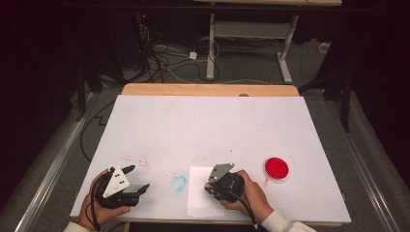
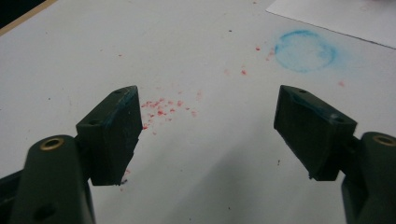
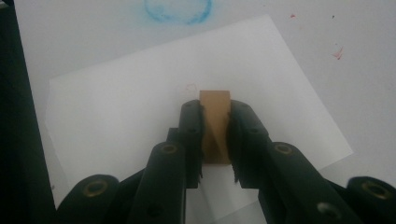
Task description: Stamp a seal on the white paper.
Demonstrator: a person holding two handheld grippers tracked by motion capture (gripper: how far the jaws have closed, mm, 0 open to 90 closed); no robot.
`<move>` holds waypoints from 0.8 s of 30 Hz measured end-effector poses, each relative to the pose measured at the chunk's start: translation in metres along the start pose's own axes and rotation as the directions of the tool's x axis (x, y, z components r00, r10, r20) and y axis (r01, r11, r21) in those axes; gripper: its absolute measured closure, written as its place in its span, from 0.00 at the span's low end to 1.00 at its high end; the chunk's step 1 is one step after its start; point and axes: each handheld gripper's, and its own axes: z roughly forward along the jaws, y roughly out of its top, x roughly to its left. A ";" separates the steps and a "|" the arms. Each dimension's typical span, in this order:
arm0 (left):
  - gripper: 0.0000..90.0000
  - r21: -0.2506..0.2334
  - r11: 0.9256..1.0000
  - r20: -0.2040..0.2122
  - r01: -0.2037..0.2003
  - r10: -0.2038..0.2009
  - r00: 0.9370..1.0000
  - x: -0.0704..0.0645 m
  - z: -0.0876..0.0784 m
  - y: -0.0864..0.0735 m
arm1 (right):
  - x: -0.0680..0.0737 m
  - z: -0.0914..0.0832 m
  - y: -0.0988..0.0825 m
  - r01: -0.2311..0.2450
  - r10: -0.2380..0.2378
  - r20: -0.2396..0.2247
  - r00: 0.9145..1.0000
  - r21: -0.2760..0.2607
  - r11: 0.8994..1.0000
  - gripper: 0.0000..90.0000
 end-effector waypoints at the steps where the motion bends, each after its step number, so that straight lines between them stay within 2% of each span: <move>1: 0.25 0.000 1.000 0.000 -0.001 0.001 1.000 0.000 0.000 0.000 | -0.001 0.001 0.000 0.002 -0.002 -0.002 1.000 -0.001 1.000 0.85; 8: 0.25 0.007 1.000 0.004 0.007 -0.007 1.000 -0.002 0.000 0.000 | 0.000 0.001 0.000 -0.009 0.009 0.002 1.000 0.008 1.000 0.85; 12: 0.25 -0.001 1.000 -0.002 -0.005 0.005 1.000 -0.002 0.000 0.001 | -0.002 0.002 -0.001 -0.018 0.018 -0.009 1.000 -0.005 1.000 0.85; 15: 0.25 0.005 1.000 0.004 0.008 -0.008 1.000 -0.002 0.000 0.000 | -0.003 0.002 -0.002 -0.030 0.030 -0.014 0.999 -0.001 1.000 0.85; 16: 0.25 0.001 1.000 -0.002 -0.003 0.003 1.000 -0.001 0.000 0.000 | -0.003 0.002 -0.002 -0.031 0.031 -0.016 0.999 -0.003 1.000 0.85; 22: 0.25 0.004 1.000 0.004 0.008 -0.008 1.000 -0.002 -0.001 0.000 | -0.003 0.002 -0.002 -0.029 0.029 -0.015 0.999 -0.009 1.000 0.85; 24: 0.25 -0.001 1.000 -0.001 -0.003 0.003 1.000 -0.002 0.000 0.001 | -0.003 0.002 -0.003 -0.025 0.025 -0.013 1.000 -0.010 1.000 0.85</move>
